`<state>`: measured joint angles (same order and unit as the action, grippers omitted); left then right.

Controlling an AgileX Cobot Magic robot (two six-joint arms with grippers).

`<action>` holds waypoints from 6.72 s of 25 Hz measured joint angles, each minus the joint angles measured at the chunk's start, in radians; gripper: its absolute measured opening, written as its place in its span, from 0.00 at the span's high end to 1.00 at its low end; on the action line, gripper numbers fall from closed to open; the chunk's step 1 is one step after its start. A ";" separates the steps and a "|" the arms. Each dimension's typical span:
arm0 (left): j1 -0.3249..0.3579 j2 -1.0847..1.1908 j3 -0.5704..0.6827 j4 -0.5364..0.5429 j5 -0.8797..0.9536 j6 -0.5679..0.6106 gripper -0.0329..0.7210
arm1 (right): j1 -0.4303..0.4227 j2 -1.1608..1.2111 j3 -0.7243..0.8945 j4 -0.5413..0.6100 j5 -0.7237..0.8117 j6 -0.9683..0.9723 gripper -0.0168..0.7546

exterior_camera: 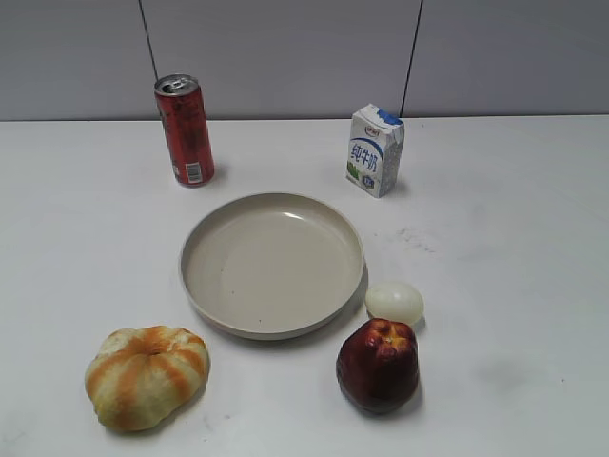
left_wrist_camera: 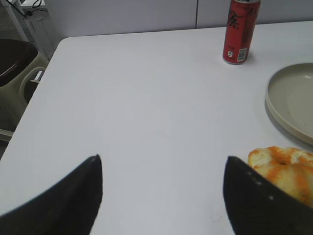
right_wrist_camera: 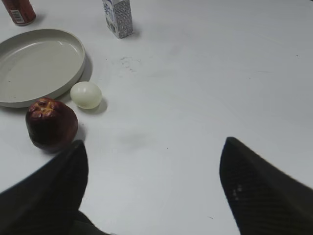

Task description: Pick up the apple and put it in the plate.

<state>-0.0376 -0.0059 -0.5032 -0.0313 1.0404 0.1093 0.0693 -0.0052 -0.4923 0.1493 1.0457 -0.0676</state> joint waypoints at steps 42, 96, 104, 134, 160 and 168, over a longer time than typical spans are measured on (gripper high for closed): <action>0.000 0.000 0.000 0.000 0.000 0.000 0.18 | 0.484 1.547 -0.401 0.216 -0.232 -0.134 0.17; 0.000 0.000 0.000 0.000 0.000 0.000 0.18 | 0.542 2.172 -1.205 0.128 -0.039 -0.079 0.10; 0.000 0.000 0.000 0.000 0.000 0.000 0.18 | 0.539 2.139 -1.412 0.044 0.147 -0.024 0.10; 0.000 0.000 0.000 0.000 0.000 0.000 0.18 | 0.251 0.491 -0.094 -0.123 0.096 0.160 0.16; 0.000 0.000 0.000 0.000 0.000 0.000 0.18 | 0.121 0.118 0.003 -0.123 0.004 0.162 0.24; 0.000 0.000 0.000 0.000 0.000 0.000 0.18 | 0.011 0.000 0.003 -0.121 0.003 0.162 0.24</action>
<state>-0.0376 -0.0059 -0.5032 -0.0313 1.0404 0.1093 0.0804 -0.0056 -0.4894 0.0279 1.0483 0.0941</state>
